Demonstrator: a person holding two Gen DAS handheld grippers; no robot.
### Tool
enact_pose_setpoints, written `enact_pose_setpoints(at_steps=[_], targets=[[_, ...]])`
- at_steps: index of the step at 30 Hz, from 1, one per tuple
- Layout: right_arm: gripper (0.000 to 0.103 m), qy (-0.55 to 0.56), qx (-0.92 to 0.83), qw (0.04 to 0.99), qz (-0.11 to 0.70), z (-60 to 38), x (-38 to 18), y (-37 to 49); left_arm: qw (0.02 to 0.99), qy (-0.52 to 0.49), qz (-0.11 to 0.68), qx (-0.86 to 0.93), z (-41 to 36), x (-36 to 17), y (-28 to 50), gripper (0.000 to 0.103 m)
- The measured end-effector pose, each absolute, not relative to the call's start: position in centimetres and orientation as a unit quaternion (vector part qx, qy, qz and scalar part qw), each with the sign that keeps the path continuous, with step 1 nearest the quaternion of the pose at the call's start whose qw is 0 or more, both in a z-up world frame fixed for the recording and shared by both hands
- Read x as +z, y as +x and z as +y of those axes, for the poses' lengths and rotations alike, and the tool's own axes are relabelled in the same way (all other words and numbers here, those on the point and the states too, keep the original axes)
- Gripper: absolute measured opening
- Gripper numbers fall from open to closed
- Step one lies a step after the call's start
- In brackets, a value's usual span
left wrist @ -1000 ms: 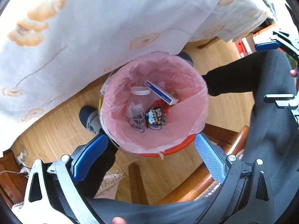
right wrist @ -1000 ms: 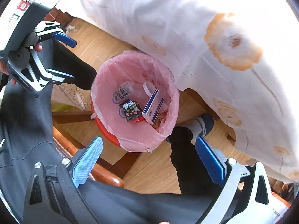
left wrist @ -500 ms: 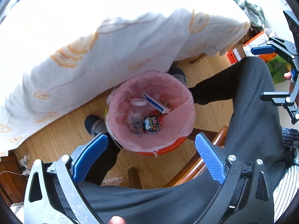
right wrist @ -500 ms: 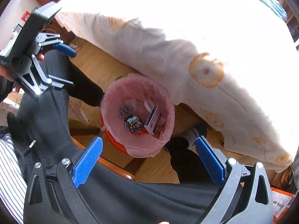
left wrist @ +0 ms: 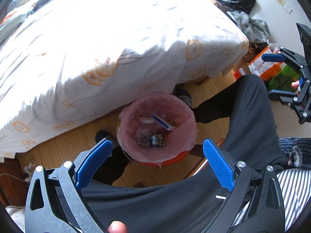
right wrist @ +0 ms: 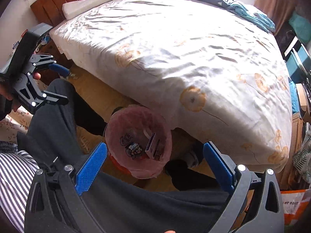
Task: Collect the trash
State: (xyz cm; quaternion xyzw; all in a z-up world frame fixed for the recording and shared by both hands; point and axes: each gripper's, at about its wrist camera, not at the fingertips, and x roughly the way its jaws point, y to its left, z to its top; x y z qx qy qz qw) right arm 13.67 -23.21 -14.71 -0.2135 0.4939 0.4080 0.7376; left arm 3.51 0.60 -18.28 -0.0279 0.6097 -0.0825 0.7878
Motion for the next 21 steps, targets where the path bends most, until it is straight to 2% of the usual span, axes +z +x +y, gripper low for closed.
enact_pose_setpoints(at_steps=[10, 21], targets=[[0.098, -0.195, 0.385, 0.775, 0.462, -24.8, -11.0, 11.4, 0.809, -0.038, 0.582, -0.074, 0.2, -14.8, 0.1, 0.097], [0.098, -0.177, 0.367, 0.792, 0.454, -25.7, -10.3, 9.0, 0.810, -0.075, 0.581, -0.042, -0.5, -14.0, -3.7, 0.097]])
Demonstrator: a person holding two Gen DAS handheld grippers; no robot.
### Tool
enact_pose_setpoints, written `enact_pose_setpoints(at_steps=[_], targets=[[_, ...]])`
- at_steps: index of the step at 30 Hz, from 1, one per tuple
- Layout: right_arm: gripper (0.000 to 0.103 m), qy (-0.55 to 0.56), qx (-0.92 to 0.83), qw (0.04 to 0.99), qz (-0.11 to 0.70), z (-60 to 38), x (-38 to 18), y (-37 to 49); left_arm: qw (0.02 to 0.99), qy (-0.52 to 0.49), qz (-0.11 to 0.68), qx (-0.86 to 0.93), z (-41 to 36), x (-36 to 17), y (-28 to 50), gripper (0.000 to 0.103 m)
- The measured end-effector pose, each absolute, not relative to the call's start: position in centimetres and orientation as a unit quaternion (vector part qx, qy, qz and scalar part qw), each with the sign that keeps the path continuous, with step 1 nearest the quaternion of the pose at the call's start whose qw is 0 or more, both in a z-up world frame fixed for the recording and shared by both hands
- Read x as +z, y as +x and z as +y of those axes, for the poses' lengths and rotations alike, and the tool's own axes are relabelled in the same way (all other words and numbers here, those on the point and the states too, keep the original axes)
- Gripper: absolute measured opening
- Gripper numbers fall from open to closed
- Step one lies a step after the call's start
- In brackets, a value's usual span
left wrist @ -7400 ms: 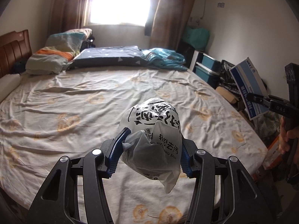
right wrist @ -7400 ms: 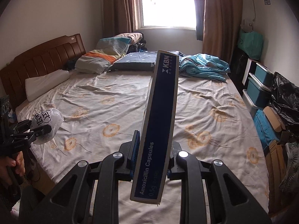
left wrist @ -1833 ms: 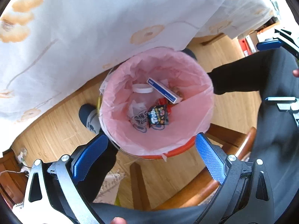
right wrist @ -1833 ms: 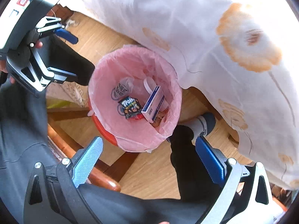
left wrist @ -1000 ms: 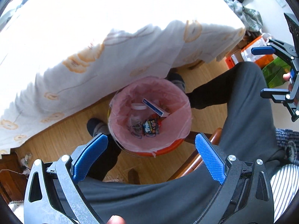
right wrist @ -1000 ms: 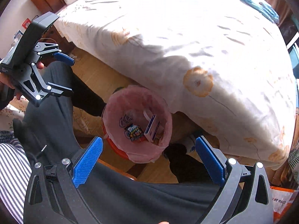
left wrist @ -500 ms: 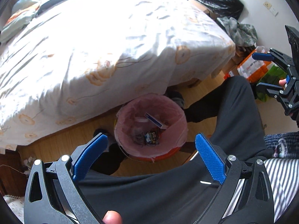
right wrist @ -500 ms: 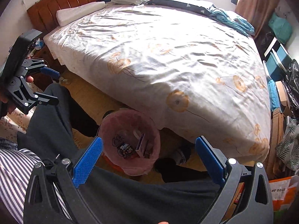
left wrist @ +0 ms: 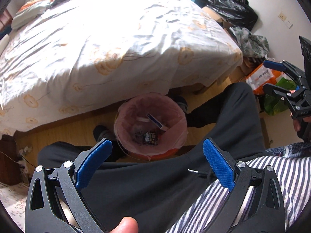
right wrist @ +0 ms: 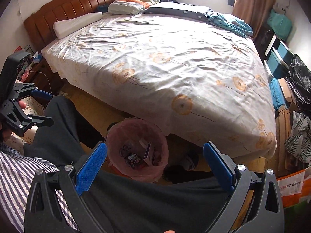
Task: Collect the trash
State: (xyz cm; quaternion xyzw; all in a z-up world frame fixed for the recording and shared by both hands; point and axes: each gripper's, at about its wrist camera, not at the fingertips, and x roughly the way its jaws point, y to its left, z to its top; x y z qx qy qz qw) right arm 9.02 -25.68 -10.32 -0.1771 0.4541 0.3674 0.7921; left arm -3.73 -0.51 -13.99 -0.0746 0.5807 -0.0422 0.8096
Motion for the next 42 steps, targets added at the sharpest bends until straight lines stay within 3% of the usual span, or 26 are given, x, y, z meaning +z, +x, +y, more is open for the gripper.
enact_pose_setpoints(at_steps=[42], targets=[[0.098, -0.134, 0.384, 0.767, 0.496, -26.1, -10.9, 4.6, 0.803, -0.099, 0.587, -0.012, -1.7, -13.3, -6.9, 0.097]])
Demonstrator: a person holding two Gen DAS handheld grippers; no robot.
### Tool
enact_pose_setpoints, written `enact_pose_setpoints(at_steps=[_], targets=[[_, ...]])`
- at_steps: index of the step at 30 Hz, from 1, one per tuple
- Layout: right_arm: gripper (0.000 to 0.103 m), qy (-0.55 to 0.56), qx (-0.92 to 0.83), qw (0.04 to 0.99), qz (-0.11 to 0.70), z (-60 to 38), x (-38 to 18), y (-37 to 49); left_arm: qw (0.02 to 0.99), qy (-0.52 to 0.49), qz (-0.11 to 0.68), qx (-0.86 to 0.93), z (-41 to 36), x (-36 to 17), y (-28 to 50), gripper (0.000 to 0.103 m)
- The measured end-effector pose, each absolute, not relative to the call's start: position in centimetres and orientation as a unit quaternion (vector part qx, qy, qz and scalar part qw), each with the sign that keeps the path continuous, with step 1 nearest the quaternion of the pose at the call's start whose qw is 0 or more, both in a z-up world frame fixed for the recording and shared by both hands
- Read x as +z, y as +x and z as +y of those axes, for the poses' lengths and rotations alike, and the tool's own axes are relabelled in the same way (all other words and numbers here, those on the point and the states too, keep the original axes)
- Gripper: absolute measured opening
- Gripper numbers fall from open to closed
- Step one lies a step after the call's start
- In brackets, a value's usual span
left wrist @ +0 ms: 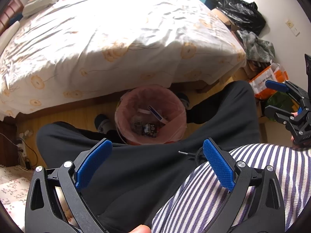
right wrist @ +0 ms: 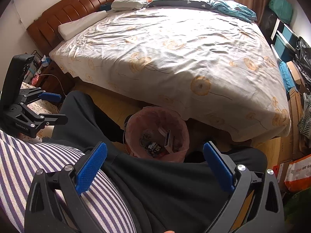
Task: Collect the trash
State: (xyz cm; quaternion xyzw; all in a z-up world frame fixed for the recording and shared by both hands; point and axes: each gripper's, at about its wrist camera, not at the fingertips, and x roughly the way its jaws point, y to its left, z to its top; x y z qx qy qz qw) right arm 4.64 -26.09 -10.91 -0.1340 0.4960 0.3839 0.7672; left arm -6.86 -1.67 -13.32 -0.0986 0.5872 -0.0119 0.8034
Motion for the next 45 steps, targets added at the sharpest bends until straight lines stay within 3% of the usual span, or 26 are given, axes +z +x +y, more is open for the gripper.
enact_pose_setpoints(at_steps=[45], targets=[[0.098, -0.134, 0.385, 0.767, 0.495, -25.81, -11.14, 4.56, 0.803, -0.096, 0.587, -0.016, -1.95, -13.30, -6.51, 0.097]])
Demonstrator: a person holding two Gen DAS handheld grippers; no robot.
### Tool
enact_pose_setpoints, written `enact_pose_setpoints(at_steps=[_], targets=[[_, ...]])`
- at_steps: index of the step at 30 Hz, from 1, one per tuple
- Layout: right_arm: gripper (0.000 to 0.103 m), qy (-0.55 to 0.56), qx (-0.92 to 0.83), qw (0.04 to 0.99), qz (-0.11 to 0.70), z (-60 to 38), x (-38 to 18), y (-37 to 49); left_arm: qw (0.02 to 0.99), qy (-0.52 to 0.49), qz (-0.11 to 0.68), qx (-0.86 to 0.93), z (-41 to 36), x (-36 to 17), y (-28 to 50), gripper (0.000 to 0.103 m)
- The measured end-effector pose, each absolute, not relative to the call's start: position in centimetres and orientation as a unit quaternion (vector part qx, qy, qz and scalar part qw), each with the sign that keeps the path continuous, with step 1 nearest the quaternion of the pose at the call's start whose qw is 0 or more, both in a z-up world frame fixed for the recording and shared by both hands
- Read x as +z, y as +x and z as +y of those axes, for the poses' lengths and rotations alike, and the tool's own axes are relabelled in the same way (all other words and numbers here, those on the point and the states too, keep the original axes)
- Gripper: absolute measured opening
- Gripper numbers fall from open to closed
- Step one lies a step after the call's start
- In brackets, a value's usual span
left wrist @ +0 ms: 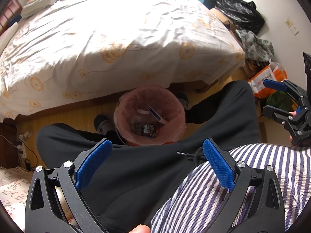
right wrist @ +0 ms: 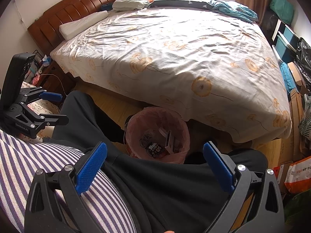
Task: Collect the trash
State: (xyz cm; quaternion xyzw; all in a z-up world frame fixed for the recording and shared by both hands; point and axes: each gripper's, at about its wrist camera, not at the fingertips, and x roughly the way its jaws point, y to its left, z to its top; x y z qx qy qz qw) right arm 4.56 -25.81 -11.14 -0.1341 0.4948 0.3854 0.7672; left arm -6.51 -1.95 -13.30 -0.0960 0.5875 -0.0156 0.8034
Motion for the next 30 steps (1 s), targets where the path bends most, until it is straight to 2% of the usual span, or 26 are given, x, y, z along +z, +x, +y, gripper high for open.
enact_pose_setpoints(at_steps=[30], targets=[[0.098, -0.136, 0.387, 0.767, 0.493, -25.71, -11.02, 4.59, 0.805, -0.096, 0.585, -0.018, -2.08, -13.24, -6.47, 0.097]])
